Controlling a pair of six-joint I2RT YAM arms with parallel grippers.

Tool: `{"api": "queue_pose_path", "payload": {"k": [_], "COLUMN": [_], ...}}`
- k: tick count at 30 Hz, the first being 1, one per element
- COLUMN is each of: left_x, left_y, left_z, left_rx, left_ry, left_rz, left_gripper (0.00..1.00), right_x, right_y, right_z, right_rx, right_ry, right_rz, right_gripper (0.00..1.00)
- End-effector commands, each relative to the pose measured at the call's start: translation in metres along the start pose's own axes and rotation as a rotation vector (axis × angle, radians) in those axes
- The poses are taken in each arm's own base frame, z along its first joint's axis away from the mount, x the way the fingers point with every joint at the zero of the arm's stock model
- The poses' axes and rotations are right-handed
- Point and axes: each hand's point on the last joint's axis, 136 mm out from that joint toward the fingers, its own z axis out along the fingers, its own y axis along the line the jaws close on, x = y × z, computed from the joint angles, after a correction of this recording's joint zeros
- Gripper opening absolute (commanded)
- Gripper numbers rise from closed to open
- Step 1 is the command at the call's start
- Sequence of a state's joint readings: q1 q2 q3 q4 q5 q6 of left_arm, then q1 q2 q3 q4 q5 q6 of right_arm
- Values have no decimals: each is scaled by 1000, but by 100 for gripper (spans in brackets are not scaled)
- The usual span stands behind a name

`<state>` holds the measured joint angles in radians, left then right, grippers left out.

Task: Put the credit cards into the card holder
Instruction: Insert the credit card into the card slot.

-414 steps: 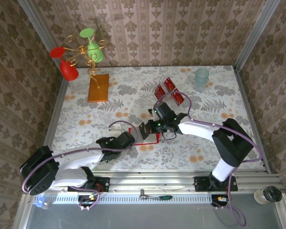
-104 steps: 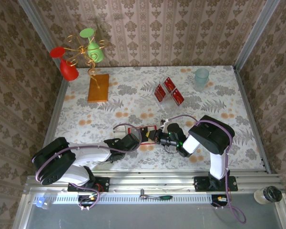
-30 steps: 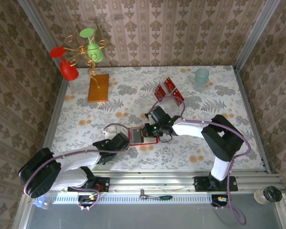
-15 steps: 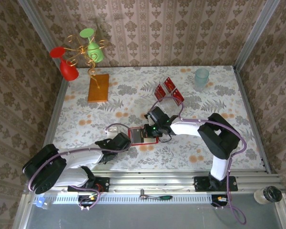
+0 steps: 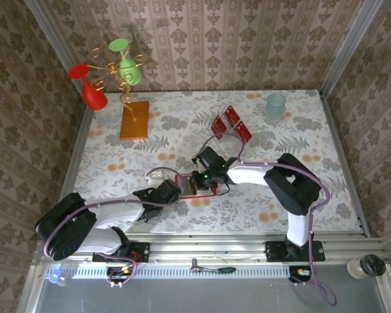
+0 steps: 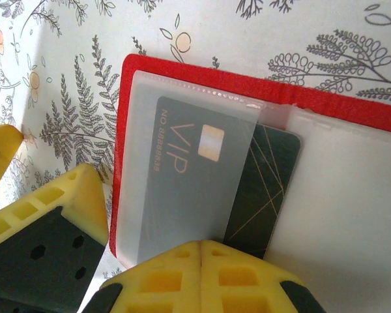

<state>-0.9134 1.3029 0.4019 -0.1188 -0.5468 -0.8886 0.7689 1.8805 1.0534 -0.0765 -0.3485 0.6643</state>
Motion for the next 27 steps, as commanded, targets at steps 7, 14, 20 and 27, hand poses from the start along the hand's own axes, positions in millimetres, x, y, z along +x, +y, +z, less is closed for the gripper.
{"api": "queue_pose_path", "payload": {"k": [7, 14, 20, 27], "left_x": [5, 4, 3, 4], "left_y": [-8, -10, -12, -12], "left_z": [3, 3, 3, 3], "left_rx": [31, 32, 33, 34], "left_ry": [36, 37, 40, 42], "left_rz": [15, 19, 24, 25], "left_gripper": [100, 100, 100, 100], "right_x": [-14, -5, -2, 0], "right_y": [5, -16, -20, -13], "right_z": [-31, -26, -16, 0], "right_rx": [55, 143, 139, 119], "right_ry": [-51, -15, 3, 38], "right_rz": [-61, -89, -78, -79], "right_gripper": [0, 0, 0, 0]}}
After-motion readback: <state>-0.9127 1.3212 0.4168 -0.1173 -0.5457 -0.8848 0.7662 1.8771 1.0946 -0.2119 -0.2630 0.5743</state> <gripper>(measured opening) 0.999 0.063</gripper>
